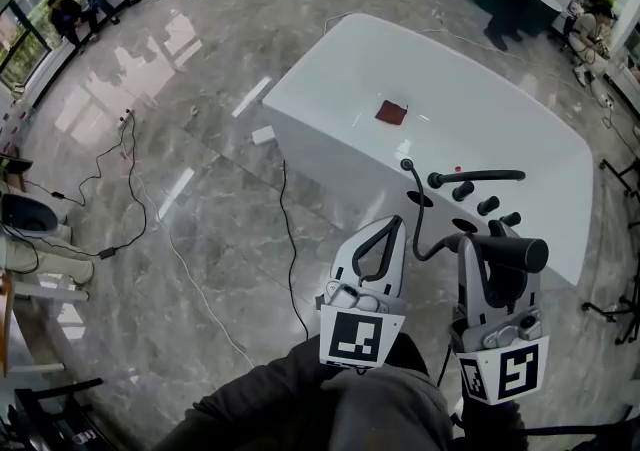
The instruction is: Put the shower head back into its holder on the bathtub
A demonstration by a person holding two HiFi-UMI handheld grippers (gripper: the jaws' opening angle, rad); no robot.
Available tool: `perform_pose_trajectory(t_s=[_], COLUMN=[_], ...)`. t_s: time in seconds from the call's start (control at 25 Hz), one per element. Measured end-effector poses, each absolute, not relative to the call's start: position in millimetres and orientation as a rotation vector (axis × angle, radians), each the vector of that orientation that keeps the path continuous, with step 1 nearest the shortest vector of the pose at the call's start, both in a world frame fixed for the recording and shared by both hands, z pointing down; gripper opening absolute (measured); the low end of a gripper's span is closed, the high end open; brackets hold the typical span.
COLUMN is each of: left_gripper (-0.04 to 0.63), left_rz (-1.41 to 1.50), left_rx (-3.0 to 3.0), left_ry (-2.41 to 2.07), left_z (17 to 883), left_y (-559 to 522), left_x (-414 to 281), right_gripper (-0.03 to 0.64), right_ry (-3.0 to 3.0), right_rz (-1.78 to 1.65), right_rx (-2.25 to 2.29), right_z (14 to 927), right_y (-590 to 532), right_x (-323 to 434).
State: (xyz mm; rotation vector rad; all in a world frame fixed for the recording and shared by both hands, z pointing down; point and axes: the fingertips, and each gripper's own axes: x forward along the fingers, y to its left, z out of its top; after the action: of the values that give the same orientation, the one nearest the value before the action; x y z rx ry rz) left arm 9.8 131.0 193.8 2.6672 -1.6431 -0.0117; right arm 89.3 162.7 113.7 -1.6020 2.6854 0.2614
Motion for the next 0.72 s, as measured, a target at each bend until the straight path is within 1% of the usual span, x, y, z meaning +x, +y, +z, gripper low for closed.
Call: perform_pose_trajectory(t_s=[0.36, 0.72], left_gripper=[0.003, 0.003], left_rz=[0.039, 0.083], left_rx=[2.656, 2.630], left_ry=[-1.632, -1.665], left_z=[208.0, 210.8], left_y=[100.4, 51.5], left_x=[12.1, 26.4], right_gripper=[0.136, 0.135], right_ry=[2.674, 2.708], right_rz=[0.300, 0.211], right_rx=[-1.587, -1.538], right_z=[104.2, 114.1], right_y=[135.3, 93.5], right_x=[90.1, 101.8])
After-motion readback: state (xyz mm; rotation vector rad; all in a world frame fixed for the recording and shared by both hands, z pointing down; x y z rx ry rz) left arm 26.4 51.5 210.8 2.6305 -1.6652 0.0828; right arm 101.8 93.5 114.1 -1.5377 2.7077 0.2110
